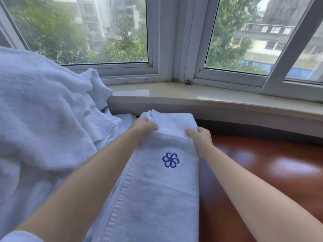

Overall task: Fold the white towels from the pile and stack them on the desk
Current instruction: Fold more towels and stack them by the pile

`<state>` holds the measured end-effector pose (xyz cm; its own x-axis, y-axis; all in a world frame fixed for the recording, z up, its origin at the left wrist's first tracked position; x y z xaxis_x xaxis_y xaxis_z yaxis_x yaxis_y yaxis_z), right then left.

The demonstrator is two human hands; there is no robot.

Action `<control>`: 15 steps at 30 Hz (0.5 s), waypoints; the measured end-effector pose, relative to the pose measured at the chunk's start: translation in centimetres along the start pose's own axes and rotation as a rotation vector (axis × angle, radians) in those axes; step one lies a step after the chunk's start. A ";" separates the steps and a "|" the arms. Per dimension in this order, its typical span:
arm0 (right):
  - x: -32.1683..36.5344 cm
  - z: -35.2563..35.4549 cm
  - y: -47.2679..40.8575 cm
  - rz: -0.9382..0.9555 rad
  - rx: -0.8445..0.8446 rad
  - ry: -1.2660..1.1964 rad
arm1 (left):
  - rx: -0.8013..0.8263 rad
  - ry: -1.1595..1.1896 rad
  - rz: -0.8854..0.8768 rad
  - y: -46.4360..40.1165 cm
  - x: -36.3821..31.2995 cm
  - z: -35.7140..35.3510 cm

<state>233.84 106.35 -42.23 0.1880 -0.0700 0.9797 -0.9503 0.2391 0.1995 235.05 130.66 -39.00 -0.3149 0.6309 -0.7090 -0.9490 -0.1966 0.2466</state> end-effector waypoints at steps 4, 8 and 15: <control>5.0 -1.7 1.7 0.345 0.037 0.011 | -0.324 -0.240 -0.347 1.8 -3.5 3.7; 4.4 -3.5 1.2 0.249 0.036 0.119 | -0.214 -0.320 -0.279 1.1 -2.3 3.7; -0.9 -3.1 4.0 0.079 0.141 0.543 | -0.072 -0.379 -0.191 3.3 1.2 1.8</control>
<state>230.68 110.33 -42.22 0.1799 0.4603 0.8694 -0.9837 0.0886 0.1566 231.61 132.13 -37.87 -0.1183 0.8895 -0.4413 -0.9926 -0.0929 0.0787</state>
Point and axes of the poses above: each hand's wrist, its own y-axis away from the middle knuckle, its own z-axis out of the back of the hand, x = y × z, the point moved 10 cm from there along -y, towards the middle knuckle, and after that the axes turned 8 degrees about -y, right-handed, at the moved point
